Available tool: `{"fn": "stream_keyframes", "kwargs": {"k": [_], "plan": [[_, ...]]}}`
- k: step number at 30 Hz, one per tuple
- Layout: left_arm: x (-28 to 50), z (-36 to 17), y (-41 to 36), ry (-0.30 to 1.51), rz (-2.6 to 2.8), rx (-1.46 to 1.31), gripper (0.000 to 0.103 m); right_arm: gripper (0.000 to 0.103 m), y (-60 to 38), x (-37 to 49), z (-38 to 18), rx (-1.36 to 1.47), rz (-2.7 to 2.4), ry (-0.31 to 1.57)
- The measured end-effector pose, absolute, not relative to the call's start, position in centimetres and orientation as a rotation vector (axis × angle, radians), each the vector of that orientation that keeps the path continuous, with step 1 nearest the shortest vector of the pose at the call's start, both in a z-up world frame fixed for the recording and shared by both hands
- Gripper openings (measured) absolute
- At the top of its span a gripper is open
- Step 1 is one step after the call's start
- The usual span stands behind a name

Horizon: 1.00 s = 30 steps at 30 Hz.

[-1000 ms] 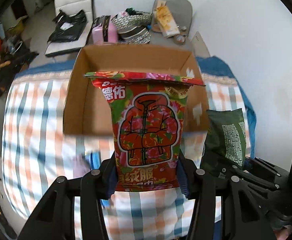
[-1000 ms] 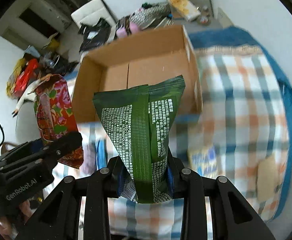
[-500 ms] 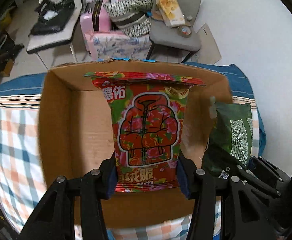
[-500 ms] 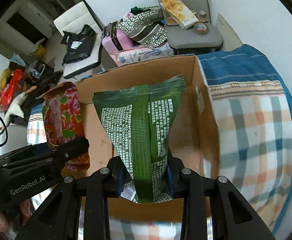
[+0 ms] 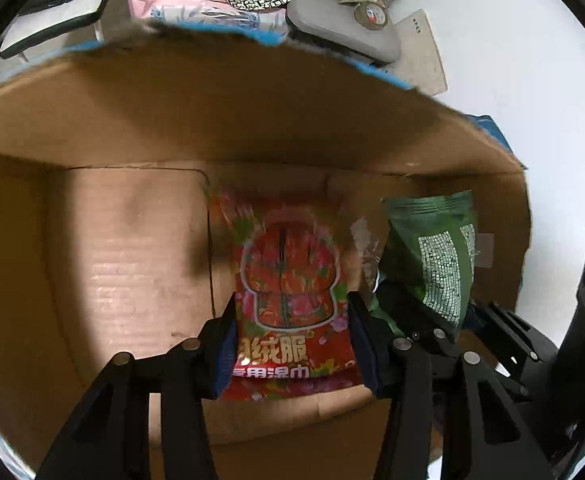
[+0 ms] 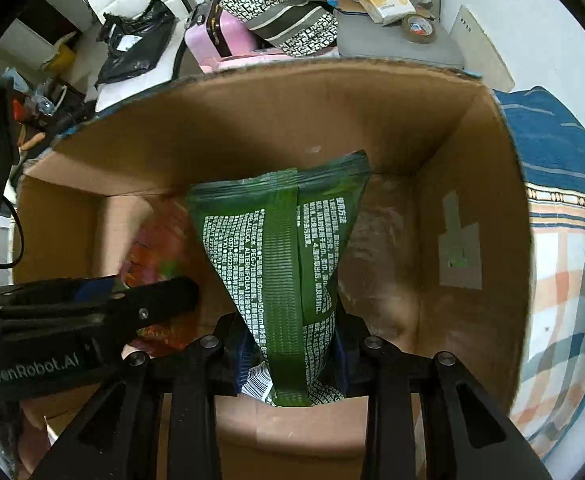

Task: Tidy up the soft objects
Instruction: 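Carry both bags into the box and open both tools to release them, then grasp the yellow milk carton with the right tool while the left grasps the lavender cloth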

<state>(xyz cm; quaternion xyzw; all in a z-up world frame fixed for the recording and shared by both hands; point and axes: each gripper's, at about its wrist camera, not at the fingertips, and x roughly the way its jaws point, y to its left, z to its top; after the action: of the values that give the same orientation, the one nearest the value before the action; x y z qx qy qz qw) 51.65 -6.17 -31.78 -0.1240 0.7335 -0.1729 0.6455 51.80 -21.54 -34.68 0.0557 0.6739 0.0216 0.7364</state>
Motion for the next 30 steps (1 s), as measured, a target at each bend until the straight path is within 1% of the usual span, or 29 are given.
{"fn": "stream_keyframes", "kwargs": {"k": [6,7,9,11,13,15,16,18,19,20,22,26,30], "plan": [[51.7,-33.2,-6.4,1.675,-0.361,-0.257,0.05,0.036,-20.8,52.9,-36.8,0.067,0.039,1.506],[51.7,-33.2,-6.4,1.672,-0.354,-0.249,0.052,0.037,-20.9,52.8,-37.0,0.069,0.034,1.509],[51.4,-32.9,-6.2,1.656,-0.328,-0.216,0.06,0.042,-21.1,52.4,-36.9,0.068,0.024,1.512],[51.0,-32.5,-6.2,1.638,-0.313,-0.182,0.065,0.056,-21.0,52.6,-37.0,0.053,0.011,1.508],[50.3,-31.9,-6.0,1.621,-0.279,-0.141,0.07,0.063,-21.3,52.0,-36.6,0.048,0.004,1.504],[49.6,-31.3,-5.8,1.594,-0.252,-0.099,0.088,0.068,-21.3,50.8,-35.6,0.057,0.0,1.501],[49.1,-30.9,-5.7,1.578,-0.239,-0.077,0.091,0.074,-21.3,50.5,-35.2,0.061,-0.001,1.499],[48.2,-30.1,-5.5,1.531,-0.197,-0.013,0.094,0.079,-21.1,49.5,-34.7,0.061,-0.005,1.496],[47.9,-29.7,-5.4,1.507,-0.186,0.006,0.096,0.086,-21.0,48.8,-34.4,0.061,-0.003,1.496],[47.5,-29.4,-5.1,1.486,-0.177,0.017,0.099,0.094,-20.9,47.9,-34.0,0.068,0.007,1.497],[46.5,-28.7,-4.6,1.449,-0.167,0.026,0.101,0.103,-20.3,46.8,-33.3,0.052,0.008,1.492],[44.4,-27.1,-3.3,1.408,-0.158,0.017,0.101,0.103,-19.9,44.7,-31.8,0.059,-0.006,1.446],[42.5,-24.4,-3.2,1.354,-0.132,0.02,0.101,0.103,-20.0,42.3,-29.7,0.054,-0.043,1.399]]}}
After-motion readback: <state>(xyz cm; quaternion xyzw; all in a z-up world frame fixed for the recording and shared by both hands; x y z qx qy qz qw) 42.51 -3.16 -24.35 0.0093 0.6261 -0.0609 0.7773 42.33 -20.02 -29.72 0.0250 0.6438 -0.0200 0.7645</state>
